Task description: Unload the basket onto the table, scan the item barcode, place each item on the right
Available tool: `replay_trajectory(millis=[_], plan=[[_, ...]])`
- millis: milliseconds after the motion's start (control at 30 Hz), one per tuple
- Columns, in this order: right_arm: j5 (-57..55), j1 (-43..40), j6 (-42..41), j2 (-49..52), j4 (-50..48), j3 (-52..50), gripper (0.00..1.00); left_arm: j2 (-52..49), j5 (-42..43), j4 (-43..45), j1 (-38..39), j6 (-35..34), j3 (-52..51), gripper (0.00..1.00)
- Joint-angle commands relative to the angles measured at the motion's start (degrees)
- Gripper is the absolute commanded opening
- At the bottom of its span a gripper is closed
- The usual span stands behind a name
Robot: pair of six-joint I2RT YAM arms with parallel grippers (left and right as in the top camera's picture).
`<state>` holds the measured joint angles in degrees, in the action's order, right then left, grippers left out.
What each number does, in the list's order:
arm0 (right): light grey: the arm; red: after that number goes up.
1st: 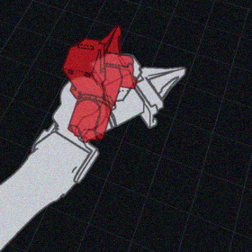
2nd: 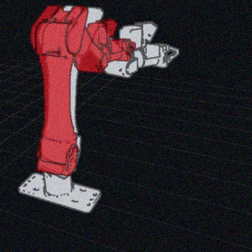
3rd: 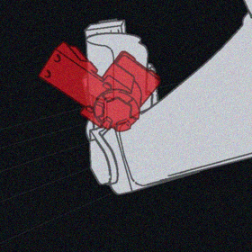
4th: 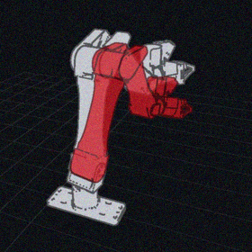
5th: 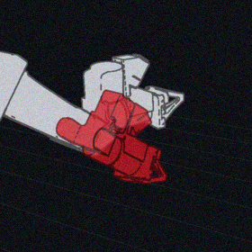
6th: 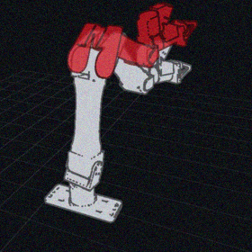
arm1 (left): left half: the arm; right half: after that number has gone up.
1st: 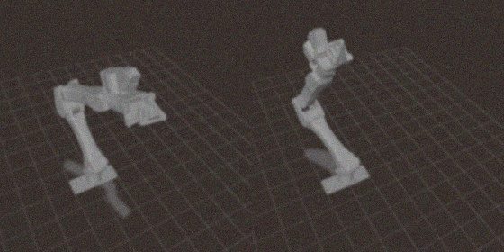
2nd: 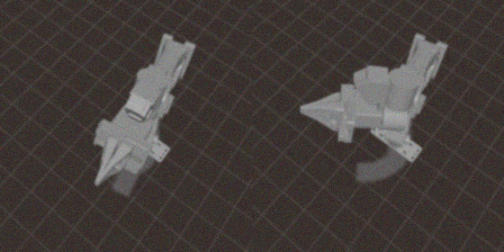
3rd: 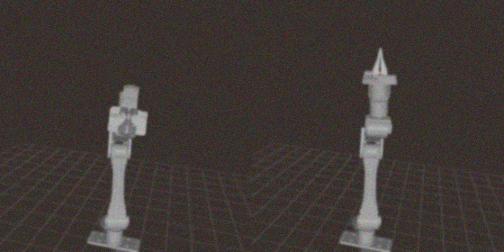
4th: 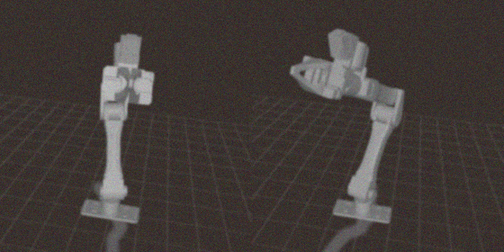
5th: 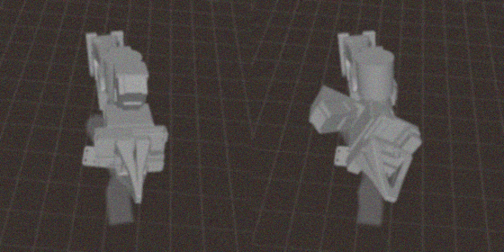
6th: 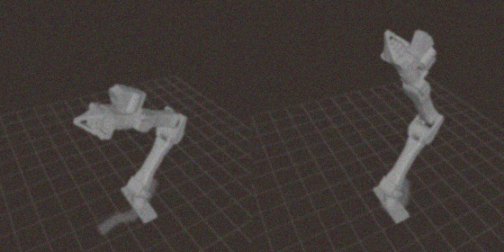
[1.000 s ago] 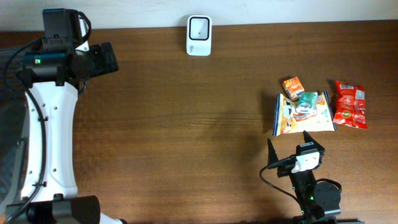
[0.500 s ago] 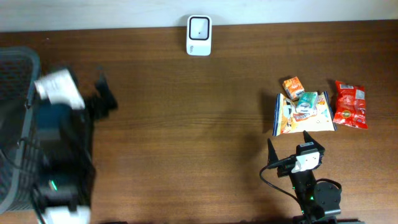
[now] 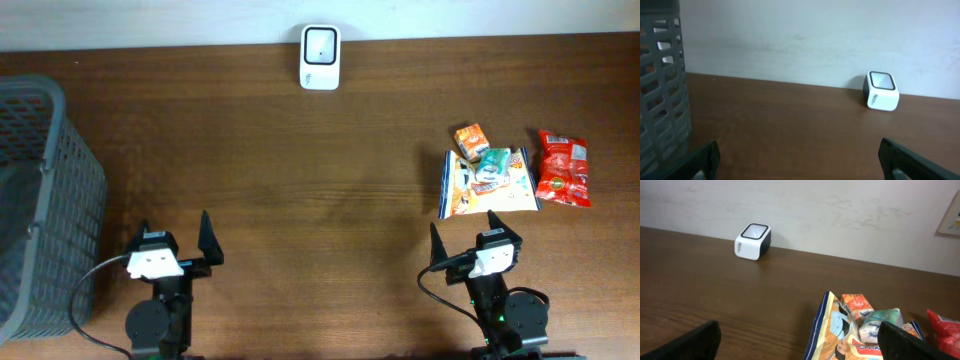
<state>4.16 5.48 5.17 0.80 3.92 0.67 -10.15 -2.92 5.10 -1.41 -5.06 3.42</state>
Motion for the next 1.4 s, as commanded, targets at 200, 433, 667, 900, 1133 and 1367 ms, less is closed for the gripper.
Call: replay_trajectory(millis=[200, 433, 667, 900, 1133, 1367], plan=[[-0.1, 0.5, 0.4, -0.5, 0.2, -0.3, 0.98, 9.9, -2.3, -12.5, -0.2, 1.7, -1.5, 0.99], [-0.1, 0.5, 0.4, -0.5, 0.2, -0.3, 0.99, 9.9, -2.3, -12.5, -0.2, 1.7, -1.5, 0.99], [-0.1, 0.5, 0.4, -0.5, 0.2, -0.3, 0.99, 9.9, -2.3, -12.5, -0.2, 1.7, -1.5, 0.99], [-0.1, 0.5, 0.4, -0.5, 0.2, -0.3, 0.99, 9.9, -2.3, -12.5, -0.2, 1.7, -1.5, 0.99], [-0.1, 0.5, 0.4, -0.5, 0.2, -0.3, 0.99, 9.9, -2.3, -12.5, -0.2, 1.7, -1.5, 0.99], [-0.1, 0.5, 0.4, -0.5, 0.2, -0.3, 0.99, 9.9, -2.3, -12.5, -0.2, 1.7, -1.5, 0.99]])
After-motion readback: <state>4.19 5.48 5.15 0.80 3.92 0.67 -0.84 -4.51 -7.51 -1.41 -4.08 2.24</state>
